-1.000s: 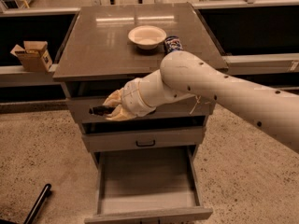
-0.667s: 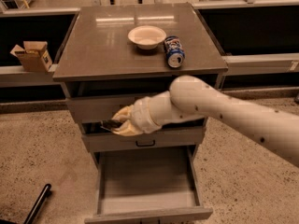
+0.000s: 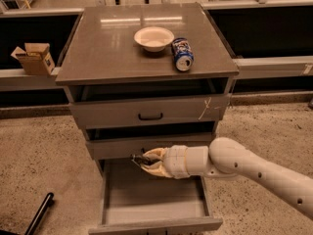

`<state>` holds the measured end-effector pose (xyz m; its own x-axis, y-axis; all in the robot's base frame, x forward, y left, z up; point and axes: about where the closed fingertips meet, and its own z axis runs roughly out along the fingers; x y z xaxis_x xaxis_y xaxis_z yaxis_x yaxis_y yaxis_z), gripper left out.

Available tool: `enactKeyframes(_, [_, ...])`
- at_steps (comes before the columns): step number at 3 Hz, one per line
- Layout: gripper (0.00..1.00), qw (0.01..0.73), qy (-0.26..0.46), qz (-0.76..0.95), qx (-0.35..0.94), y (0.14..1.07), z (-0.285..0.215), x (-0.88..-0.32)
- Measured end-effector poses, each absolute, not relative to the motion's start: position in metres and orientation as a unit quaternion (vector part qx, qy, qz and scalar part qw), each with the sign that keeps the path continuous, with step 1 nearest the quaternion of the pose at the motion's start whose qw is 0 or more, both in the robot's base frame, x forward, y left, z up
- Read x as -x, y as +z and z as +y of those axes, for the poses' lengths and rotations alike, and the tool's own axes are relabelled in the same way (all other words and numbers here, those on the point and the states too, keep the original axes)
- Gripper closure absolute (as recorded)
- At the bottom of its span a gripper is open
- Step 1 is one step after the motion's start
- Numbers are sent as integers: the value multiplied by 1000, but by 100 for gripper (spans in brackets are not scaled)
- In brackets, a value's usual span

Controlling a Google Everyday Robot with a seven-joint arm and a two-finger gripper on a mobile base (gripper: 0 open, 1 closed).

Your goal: Place rxbar chocolate into bottom drawer

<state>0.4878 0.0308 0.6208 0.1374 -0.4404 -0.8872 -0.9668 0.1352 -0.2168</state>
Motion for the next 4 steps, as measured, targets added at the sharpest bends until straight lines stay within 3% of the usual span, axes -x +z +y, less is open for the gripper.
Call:
enactKeyframes(2, [100, 479, 285, 602, 572, 579, 28, -508])
enactKeyframes(4, [100, 477, 333, 644, 496, 448, 16, -517])
